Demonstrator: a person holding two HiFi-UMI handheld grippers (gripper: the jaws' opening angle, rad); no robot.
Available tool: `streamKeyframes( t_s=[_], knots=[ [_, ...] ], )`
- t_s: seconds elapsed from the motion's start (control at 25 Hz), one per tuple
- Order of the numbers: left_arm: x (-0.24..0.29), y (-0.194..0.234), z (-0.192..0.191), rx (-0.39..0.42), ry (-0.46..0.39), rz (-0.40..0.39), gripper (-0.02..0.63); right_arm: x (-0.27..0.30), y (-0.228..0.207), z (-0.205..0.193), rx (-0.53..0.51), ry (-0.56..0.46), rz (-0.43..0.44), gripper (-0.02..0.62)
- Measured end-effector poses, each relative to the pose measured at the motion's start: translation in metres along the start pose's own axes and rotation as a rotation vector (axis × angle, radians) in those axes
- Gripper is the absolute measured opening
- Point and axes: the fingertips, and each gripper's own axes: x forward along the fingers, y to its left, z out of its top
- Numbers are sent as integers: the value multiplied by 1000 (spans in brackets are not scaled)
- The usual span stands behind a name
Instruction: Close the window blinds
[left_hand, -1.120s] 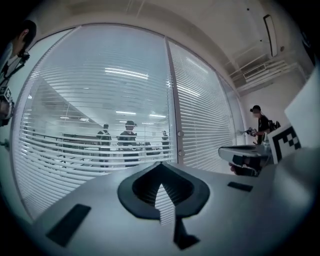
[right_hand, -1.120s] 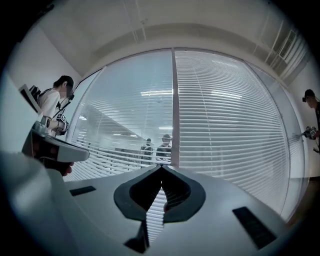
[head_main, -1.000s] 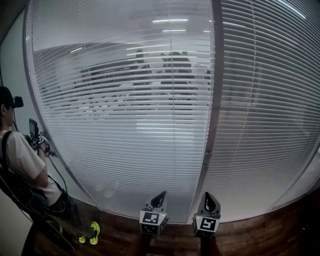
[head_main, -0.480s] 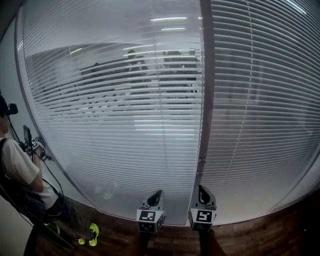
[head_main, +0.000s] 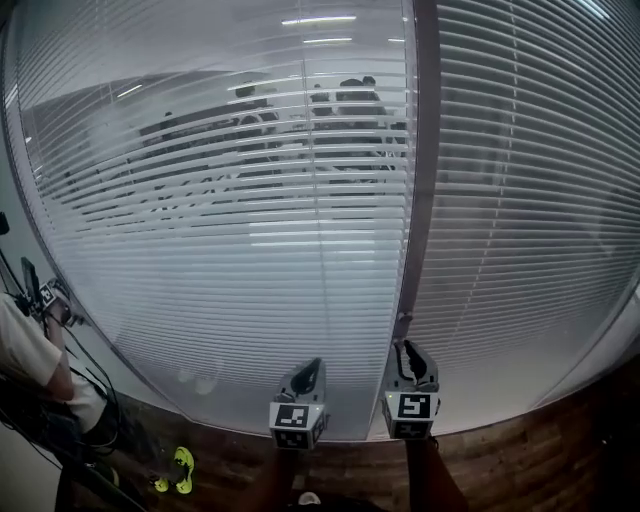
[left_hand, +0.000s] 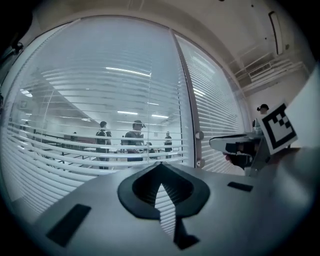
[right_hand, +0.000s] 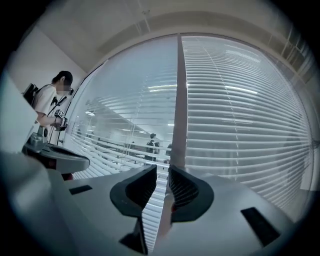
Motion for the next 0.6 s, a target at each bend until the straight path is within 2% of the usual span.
streamKeyframes(
  t_s=[0.2,0.28,0.36,0.48,0.6],
  knots=[
    [9,9,7,-4,-36,-17,0,13,-9,9,-13,-11,-48,86],
    [10,15,5,-7,-42,-17,0,16,-13,8,-11,16,-65,113],
    [9,22,3,-17,-27,-16,0,19,-18,7,-6,47,-87,118],
    [9,27,1,-24,12,-21,0,27,-24,15,-11,12,-105,125],
    [9,26,-4,-24,34,-31,0,36,-25,13,-10,21,-96,142]
  ],
)
